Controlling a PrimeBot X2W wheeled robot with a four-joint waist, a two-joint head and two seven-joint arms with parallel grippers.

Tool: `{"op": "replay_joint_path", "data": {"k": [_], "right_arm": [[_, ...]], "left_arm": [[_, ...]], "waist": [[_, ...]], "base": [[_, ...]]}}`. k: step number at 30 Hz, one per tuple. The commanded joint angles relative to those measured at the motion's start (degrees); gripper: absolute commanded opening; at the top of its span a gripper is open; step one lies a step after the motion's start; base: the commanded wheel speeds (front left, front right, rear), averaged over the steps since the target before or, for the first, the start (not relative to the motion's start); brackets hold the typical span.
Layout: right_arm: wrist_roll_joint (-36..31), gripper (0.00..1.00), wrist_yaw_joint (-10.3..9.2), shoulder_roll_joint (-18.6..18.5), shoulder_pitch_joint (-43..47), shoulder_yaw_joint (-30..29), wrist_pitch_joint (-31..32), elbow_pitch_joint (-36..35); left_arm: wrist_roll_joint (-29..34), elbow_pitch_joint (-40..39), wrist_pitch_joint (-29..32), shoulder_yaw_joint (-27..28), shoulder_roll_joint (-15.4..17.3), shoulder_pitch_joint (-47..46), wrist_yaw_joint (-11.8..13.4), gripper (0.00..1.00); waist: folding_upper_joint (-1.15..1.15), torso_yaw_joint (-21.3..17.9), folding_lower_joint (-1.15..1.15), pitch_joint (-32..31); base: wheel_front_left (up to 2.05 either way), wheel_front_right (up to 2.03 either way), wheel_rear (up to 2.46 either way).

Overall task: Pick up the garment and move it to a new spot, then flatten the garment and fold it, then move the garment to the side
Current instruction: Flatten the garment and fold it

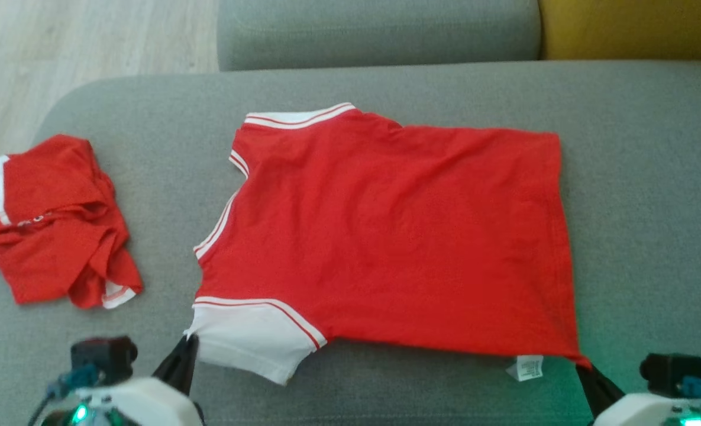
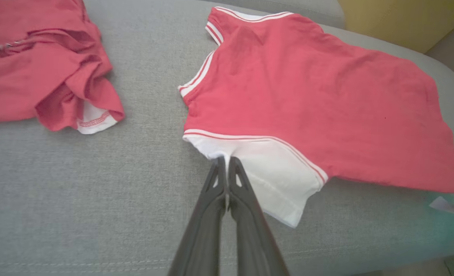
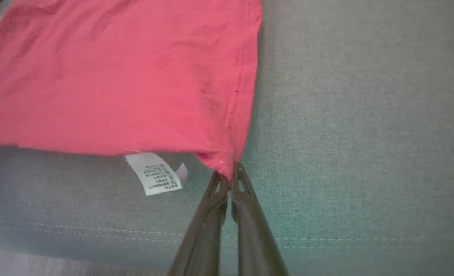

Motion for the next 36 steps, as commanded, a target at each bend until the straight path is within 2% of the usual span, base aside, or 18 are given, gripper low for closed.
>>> {"op": "replay_joint_path", "data": {"k": [1,7,14,19,25,28,29,30,31,32,33,36], "right_arm": [[-0.1,0.0,-0.04,-1.5,-3.6,0.9,0.3,-1.4],[0.0,0.0,-0.04,-3.2,-11.0,2.2,3.2,2.1],[0.8,0.0,-0.04,-5.3,-19.7,3.5,3.3,5.3],[1.3,0.0,-0.04,-6.2,-25.2,4.3,1.5,8.2],[1.2,0.0,-0.04,-6.4,-28.6,5.1,-1.1,10.5],[1.5,0.0,-0.04,-6.5,-31.0,5.9,-4.4,12.4],[1.6,0.11,-0.04,-6.5,-31.4,6.1,-5.3,13.0],[1.4,0.33,-0.04,-6.6,-31.5,6.0,-5.8,13.7],[1.5,0.71,-0.04,-6.4,-31.7,5.8,-6.7,14.3],[1.5,1.0,-0.04,-6.3,-31.7,5.7,-7.6,14.7],[1.4,1.0,-0.04,-6.1,-31.6,5.6,-8.3,15.3],[0.8,1.0,-0.04,-5.0,-30.7,4.0,-11.0,15.7]], "left_arm": [[-0.6,-1.5,0.3,1.7,0.5,-5.1,-0.4,0.0],[-6.2,6.4,2.5,3.5,1.8,-13.6,-3.8,0.0],[-10.9,14.5,5.2,4.6,3.9,-24.3,-7.6,0.0],[-11.4,20.0,4.5,4.4,5.3,-33.5,-9.1,0.0],[-10.7,25.1,2.8,3.1,5.9,-38.6,-10.1,0.0],[-10.5,29.3,0.6,1.9,6.0,-41.2,-10.7,0.0],[-10.6,30.1,-0.2,1.7,5.8,-41.7,-10.9,0.0],[-10.7,30.8,-1.4,1.6,5.5,-42.1,-11.0,0.0],[-10.7,31.3,-2.7,1.5,5.3,-42.4,-11.1,0.39],[-10.5,31.7,-4.4,1.4,5.1,-42.7,-11.2,0.95],[-10.3,32.1,-6.4,1.4,4.8,-42.9,-11.2,1.0],[-9.1,32.6,-13.6,1.6,4.0,-42.7,-11.3,1.0]], "waist": [[0.0,-0.4,0.01,1.0],[0.0,-2.0,0.01,4.7],[0.0,-2.7,0.01,8.5],[0.0,-2.9,0.01,10.9],[0.0,-3.3,0.01,12.8],[0.0,-3.5,0.01,14.0],[0.0,-3.5,0.01,14.3],[0.0,-3.5,0.01,14.5],[0.0,-3.4,0.01,14.8],[0.0,-3.3,0.01,15.0],[0.0,-3.2,0.01,15.2],[0.0,-2.9,0.01,15.4]], "base": [[0.0,0.0,0.0],[0.0,0.0,0.0],[0.0,0.0,0.0],[0.0,0.0,0.0],[0.0,0.0,0.0],[0.0,0.0,0.0],[0.0,0.0,0.0],[0.0,0.0,0.0],[0.0,0.0,0.0],[0.0,0.0,0.0],[0.0,0.0,0.0],[0.0,0.0,0.0]]}}
